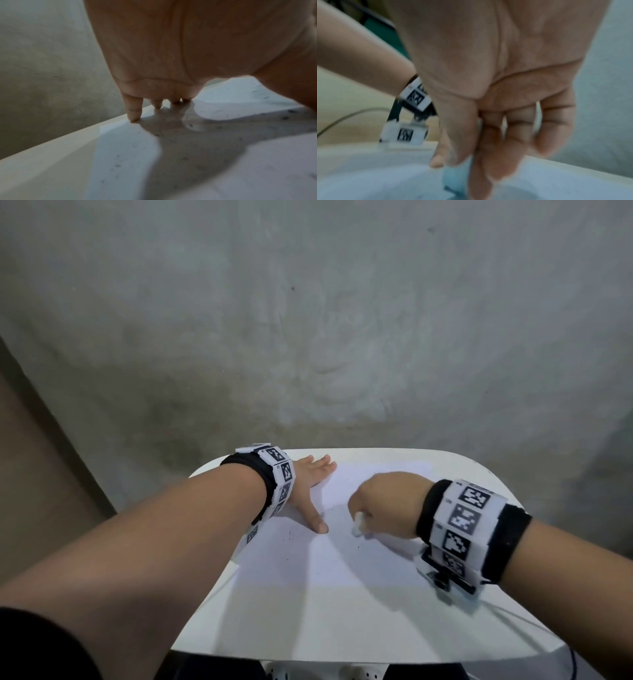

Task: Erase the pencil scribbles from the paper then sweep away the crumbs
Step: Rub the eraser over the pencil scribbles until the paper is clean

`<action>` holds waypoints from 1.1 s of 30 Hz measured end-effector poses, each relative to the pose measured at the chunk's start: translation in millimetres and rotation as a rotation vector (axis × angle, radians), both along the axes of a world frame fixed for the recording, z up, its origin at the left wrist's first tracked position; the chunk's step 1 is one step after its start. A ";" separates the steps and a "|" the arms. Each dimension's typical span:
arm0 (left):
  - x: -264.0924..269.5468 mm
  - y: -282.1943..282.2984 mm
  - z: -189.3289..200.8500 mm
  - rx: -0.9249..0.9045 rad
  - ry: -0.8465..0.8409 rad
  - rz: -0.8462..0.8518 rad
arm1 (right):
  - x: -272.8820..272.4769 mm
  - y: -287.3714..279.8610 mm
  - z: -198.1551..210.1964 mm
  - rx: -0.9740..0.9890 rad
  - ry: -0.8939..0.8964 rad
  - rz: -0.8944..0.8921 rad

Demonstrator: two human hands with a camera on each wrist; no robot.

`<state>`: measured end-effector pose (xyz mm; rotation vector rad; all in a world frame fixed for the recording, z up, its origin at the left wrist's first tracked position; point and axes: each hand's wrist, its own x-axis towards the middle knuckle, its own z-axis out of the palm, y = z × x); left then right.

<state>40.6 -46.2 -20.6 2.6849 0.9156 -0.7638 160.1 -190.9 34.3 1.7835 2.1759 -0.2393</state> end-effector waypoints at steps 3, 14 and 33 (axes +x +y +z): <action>1.4 -1.3 4.9 -0.011 0.006 -0.006 | 7.6 -16.1 -4.5 -0.103 -0.038 0.040; -0.1 -1.4 2.7 -0.014 0.006 0.004 | 3.9 -17.5 -8.6 -0.100 0.029 0.043; -20.0 -17.8 4.1 0.002 0.013 -0.018 | 169.1 21.5 5.0 0.139 -0.046 -0.612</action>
